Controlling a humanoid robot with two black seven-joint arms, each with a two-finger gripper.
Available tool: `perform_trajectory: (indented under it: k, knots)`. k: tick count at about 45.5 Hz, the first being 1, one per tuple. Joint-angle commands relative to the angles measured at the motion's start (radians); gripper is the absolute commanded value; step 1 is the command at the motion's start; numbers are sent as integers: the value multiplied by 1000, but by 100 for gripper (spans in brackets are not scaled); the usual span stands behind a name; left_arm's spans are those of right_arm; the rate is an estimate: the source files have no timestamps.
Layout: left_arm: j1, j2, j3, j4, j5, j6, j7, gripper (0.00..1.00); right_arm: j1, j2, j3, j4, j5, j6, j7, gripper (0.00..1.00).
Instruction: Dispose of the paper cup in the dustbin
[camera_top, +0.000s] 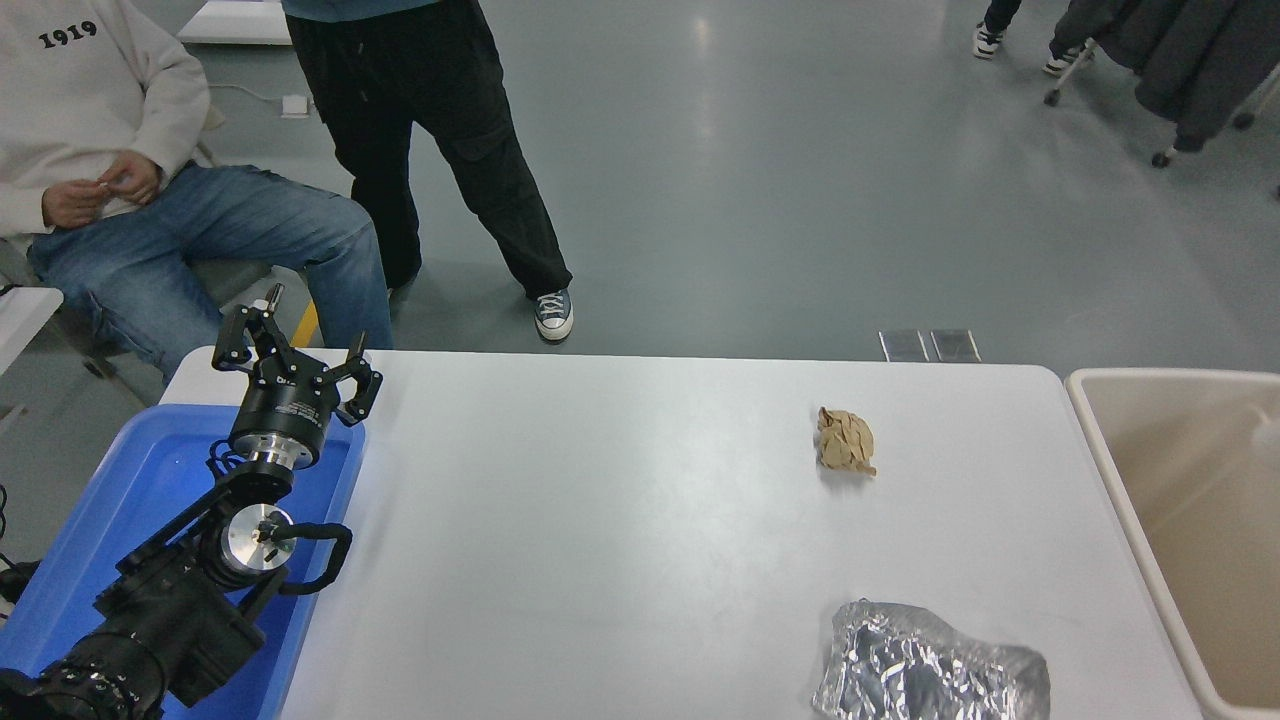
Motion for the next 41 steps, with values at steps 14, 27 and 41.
perform_trajectory:
  k: [14,27,41]
  knots:
    - [0,0,0,0,0,-1,0,100,-86,161,179,-118,57,-6,-148,0]
    - [0,0,0,0,0,-1,0,100,-90,171,212,-153,57,-6,-162,0]
    - [0,0,0,0,0,-1,0,100,-107,171,217,-153,57,-6,-162,0]
